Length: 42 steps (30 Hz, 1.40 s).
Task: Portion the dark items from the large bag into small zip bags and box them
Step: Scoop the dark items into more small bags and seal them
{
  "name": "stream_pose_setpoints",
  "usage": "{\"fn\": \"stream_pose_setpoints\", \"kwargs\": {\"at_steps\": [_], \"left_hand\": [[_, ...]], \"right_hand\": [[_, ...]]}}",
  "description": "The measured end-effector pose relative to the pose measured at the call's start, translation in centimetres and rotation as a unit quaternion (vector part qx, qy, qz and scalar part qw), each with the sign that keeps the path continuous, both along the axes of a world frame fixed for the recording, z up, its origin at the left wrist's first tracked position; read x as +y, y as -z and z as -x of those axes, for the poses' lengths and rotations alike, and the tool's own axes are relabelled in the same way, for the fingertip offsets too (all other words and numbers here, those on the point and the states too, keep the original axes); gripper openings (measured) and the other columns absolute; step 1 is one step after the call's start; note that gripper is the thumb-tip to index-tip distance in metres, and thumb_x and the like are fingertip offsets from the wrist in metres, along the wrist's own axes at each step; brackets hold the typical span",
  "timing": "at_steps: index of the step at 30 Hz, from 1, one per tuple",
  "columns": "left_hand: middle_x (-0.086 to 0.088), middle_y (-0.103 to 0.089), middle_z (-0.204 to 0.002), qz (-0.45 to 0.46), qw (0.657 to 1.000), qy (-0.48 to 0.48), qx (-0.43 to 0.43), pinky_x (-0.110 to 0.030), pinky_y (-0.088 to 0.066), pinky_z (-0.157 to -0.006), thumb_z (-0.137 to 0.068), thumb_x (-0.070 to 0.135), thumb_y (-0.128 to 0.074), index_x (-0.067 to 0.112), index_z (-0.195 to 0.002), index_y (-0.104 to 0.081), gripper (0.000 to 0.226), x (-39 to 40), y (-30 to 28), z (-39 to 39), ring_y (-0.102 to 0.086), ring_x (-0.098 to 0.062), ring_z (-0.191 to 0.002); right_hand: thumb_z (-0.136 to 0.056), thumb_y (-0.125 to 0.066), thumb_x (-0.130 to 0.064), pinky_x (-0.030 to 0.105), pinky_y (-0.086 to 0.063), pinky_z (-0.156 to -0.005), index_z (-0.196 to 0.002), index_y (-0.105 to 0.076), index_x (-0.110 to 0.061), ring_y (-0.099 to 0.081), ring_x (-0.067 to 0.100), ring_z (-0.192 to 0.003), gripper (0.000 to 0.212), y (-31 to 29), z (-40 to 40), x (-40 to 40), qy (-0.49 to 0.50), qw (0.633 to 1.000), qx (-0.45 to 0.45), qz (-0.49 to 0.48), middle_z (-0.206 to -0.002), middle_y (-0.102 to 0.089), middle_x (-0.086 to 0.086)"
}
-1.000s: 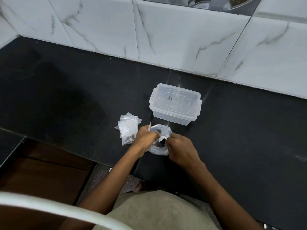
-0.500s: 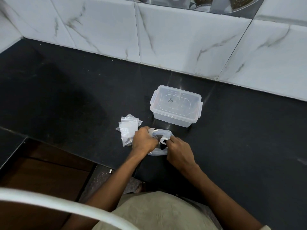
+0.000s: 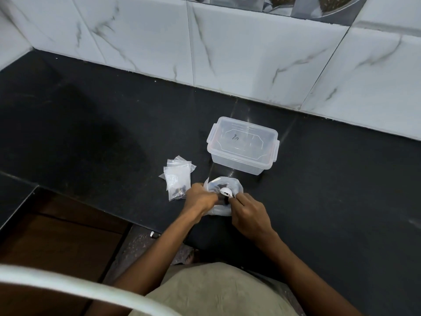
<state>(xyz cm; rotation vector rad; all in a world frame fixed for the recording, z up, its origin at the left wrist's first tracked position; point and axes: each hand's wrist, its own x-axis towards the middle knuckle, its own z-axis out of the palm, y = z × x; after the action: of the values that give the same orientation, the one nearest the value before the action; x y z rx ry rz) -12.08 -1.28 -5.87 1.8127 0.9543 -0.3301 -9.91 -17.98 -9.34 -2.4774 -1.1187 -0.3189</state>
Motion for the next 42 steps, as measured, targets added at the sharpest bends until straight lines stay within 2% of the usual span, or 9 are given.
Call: {"fn": "stream_pose_setpoints", "kwargs": {"at_steps": [5,7,12,20,28,32,35,38,42], "left_hand": [[-0.009,-0.073,-0.098,-0.112,0.992,0.049,0.020,-0.034,-0.059,-0.076,-0.070,0.026,-0.081,0.012,-0.098,-0.070,0.034,-0.1,-0.4,-0.7,-0.070,-0.027,-0.091],[-0.011,-0.072,-0.103,-0.155,0.986,0.060,0.018,-0.035,-0.057,-0.079,-0.077,0.030,-0.077,0.010,-0.102,-0.068,0.034,-0.1,-0.5,-1.0,-0.068,-0.030,-0.097],[-0.011,-0.072,-0.111,-0.181,0.981,0.075,0.011,-0.034,-0.054,-0.084,-0.082,0.037,-0.075,0.011,-0.108,-0.066,0.037,0.0,-0.5,-1.5,-0.067,-0.031,-0.106],[-0.006,-0.073,-0.106,-0.186,0.979,0.083,-0.006,-0.037,-0.057,-0.085,-0.075,0.047,-0.077,0.018,-0.105,-0.069,0.042,-0.1,-0.8,-1.6,-0.068,-0.029,-0.101],[0.003,-0.073,-0.087,-0.079,0.992,0.087,-0.042,-0.034,-0.061,-0.074,-0.067,0.036,-0.082,0.023,-0.090,-0.071,0.029,-0.2,-0.7,-1.7,-0.071,-0.017,-0.082],[0.000,-0.075,-0.087,-0.001,0.995,0.074,-0.066,-0.032,-0.059,-0.072,-0.073,0.024,-0.082,0.022,-0.089,-0.071,0.018,-0.4,-0.4,-1.9,-0.072,-0.018,-0.084],[-0.003,-0.076,-0.089,0.072,0.992,-0.001,-0.104,-0.042,-0.062,-0.082,-0.065,0.028,-0.086,0.021,-0.089,-0.069,0.031,-0.7,-0.3,-1.7,-0.074,-0.021,-0.087],[-0.004,-0.072,-0.096,0.068,0.986,-0.079,-0.133,-0.039,-0.061,-0.081,-0.061,0.031,-0.093,0.020,-0.100,-0.060,0.053,-1.3,0.2,-0.8,-0.072,-0.020,-0.088],[-0.002,-0.069,-0.100,0.101,0.983,-0.144,-0.049,-0.038,-0.060,-0.083,-0.047,0.049,-0.093,0.018,-0.105,-0.056,0.076,-2.4,0.7,0.8,-0.069,-0.020,-0.092]], "right_hand": [[-0.077,-0.068,0.001,0.025,-0.036,-0.047,-0.083,-0.072,-0.003,-0.052,0.018,-0.058,0.008,-0.3,0.0,-0.8,-0.045,0.996,-0.079,0.003,-0.072,-0.062,0.006],[-0.085,-0.056,-0.005,0.025,-0.039,-0.048,-0.088,-0.074,-0.002,-0.052,0.017,-0.061,0.019,-0.4,-0.2,-1.0,-0.060,0.993,-0.099,-0.002,-0.075,-0.063,0.006],[-0.088,-0.053,-0.008,0.025,-0.036,-0.051,-0.090,-0.075,-0.002,-0.040,0.015,-0.069,0.023,-0.9,-0.5,-1.6,-0.096,0.988,-0.124,0.009,-0.077,-0.062,0.006],[-0.091,-0.049,-0.008,0.031,-0.049,-0.049,-0.104,-0.072,0.004,-0.057,0.023,-0.069,0.029,-0.7,-0.9,-2.1,-0.040,0.998,-0.052,-0.002,-0.086,-0.062,0.012],[-0.079,-0.059,-0.002,0.022,-0.032,-0.048,-0.079,-0.070,-0.002,-0.055,0.021,-0.059,0.011,-1.2,0.3,-1.1,0.024,1.000,-0.006,0.014,-0.073,-0.060,0.009],[-0.061,-0.079,0.005,0.027,-0.044,-0.043,-0.069,-0.069,-0.006,-0.060,0.022,-0.062,0.017,-0.8,-0.1,-0.6,0.032,0.991,0.091,0.087,-0.075,-0.063,0.007],[-0.066,-0.081,0.000,0.032,-0.054,-0.051,-0.081,-0.075,-0.007,-0.063,0.021,-0.070,0.017,-1.2,-0.7,-0.6,0.032,0.982,0.135,0.131,-0.081,-0.065,0.006],[-0.075,-0.074,-0.002,0.036,-0.055,-0.059,-0.089,-0.076,-0.006,-0.064,0.023,-0.077,0.015,-1.5,-0.9,-0.4,0.046,0.978,0.148,0.142,-0.087,-0.066,0.007],[-0.071,-0.074,0.003,0.031,-0.047,-0.054,-0.089,-0.075,-0.004,-0.065,0.028,-0.068,0.019,-2.4,-0.6,0.2,0.070,0.978,0.175,0.093,-0.082,-0.067,0.010]]}}
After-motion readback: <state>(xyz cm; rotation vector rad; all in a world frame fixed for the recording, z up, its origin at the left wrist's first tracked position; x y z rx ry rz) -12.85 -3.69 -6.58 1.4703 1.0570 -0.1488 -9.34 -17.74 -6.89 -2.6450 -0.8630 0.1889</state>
